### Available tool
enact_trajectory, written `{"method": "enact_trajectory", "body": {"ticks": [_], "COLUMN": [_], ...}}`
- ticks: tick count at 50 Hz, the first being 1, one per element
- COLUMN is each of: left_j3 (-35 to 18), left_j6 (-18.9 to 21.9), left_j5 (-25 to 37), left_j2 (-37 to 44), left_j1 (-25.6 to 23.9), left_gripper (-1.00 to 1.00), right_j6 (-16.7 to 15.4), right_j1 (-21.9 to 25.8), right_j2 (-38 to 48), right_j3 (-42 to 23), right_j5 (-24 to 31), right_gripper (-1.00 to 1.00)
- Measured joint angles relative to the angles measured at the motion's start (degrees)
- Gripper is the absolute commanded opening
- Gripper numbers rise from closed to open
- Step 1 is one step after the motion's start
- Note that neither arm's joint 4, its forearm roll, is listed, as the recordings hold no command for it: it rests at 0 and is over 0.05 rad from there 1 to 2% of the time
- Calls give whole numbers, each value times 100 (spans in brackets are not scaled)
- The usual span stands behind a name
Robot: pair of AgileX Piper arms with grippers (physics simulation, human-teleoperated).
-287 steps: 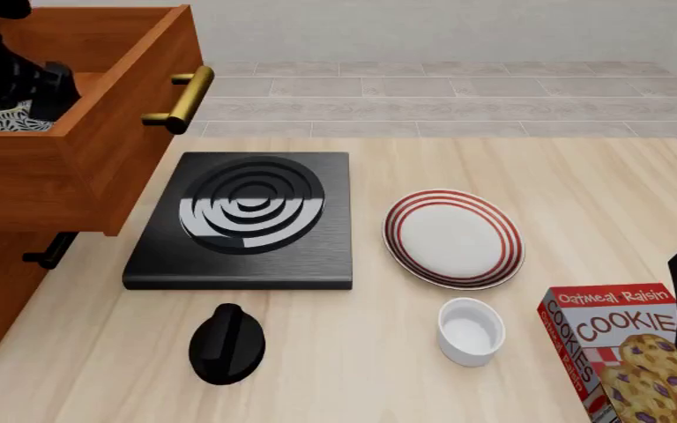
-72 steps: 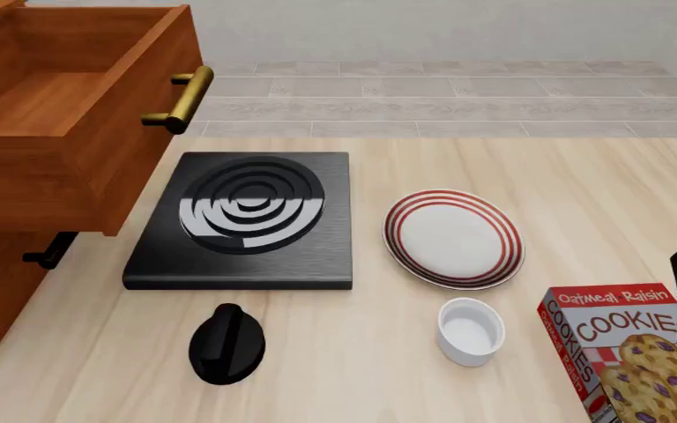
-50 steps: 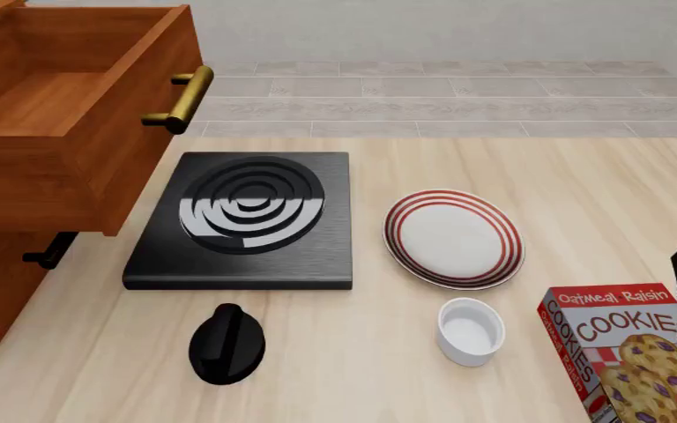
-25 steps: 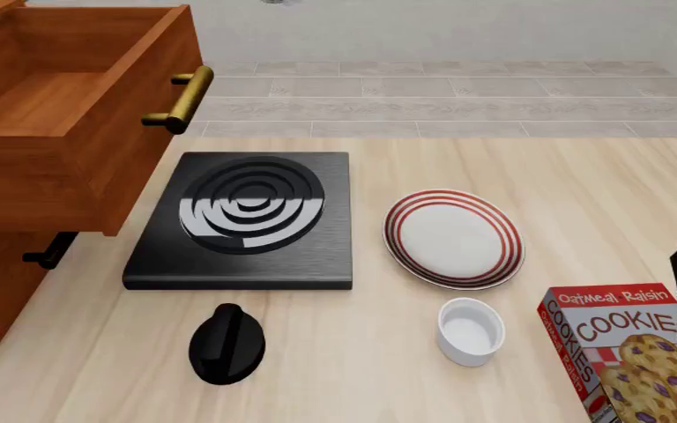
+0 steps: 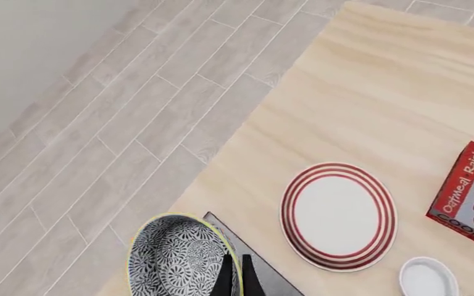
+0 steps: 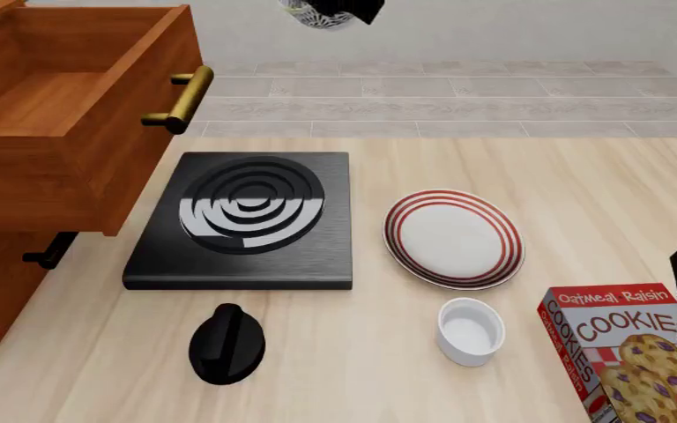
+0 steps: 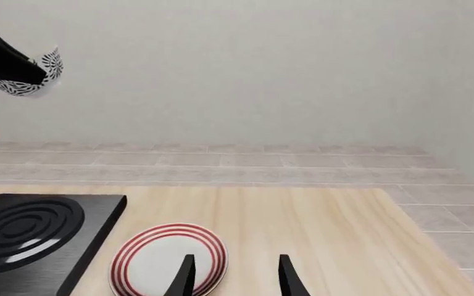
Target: Pick the akita bowl in the top layer of the wooden cabinet and place it on the plate.
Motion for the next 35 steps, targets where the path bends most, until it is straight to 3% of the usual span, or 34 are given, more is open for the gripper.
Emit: {"method": "enact_trajectory", "body": {"ticks": [35], "left_j3": [178], "left_j6": [20], "left_j5": [-419], "left_j2": [484], "left_j1": [-572], "left_gripper": [-100], "right_j6": [1], "right_j1": [1], "right_j2": [0], "right_j3": [-6], "right_j5": [-12], "right_gripper": [100]}}
